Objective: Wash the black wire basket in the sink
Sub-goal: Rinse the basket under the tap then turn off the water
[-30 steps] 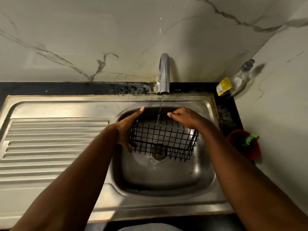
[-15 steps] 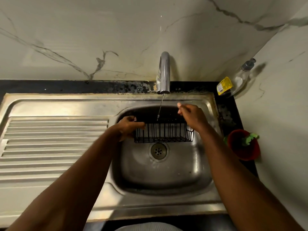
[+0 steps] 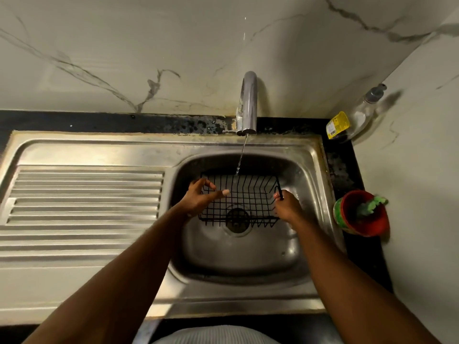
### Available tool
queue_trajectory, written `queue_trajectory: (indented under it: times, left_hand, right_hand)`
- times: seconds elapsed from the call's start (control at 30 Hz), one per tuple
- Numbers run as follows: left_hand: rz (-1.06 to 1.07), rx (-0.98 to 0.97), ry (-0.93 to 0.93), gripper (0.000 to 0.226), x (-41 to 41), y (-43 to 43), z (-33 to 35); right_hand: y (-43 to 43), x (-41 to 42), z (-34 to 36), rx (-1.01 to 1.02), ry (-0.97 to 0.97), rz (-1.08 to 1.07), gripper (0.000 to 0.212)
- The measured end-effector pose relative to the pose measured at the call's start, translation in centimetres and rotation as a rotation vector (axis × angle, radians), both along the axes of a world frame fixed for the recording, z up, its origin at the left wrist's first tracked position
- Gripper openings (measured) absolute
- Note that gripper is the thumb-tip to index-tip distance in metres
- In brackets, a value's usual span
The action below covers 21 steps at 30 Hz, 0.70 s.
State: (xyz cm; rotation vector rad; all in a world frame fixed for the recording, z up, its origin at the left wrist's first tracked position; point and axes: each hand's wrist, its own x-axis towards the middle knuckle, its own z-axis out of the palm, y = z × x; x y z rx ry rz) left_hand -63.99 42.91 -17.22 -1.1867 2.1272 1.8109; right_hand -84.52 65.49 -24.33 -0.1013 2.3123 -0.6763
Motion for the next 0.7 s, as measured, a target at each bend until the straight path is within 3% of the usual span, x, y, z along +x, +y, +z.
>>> queue_trajectory:
  times: [0.17,0.53,0.7]
  left_hand:
    - [0.108,-0.024,-0.019,0.039,0.2,1.1,-1.3]
    - [0.094,-0.085,-0.076,0.037,-1.0,-0.1,-2.3]
    - [0.099,-0.357,-0.177,0.032,-1.9,-0.5,-2.6]
  right_hand:
    - [-0.6,2.2,2.3,-0.040,0.160,0.019,0.023]
    - [0.4,1.9,0.2,0.052,0.036,0.087,0.031]
    - [-1.4,1.2,3.0,0.084,0.343,0.158,0.046]
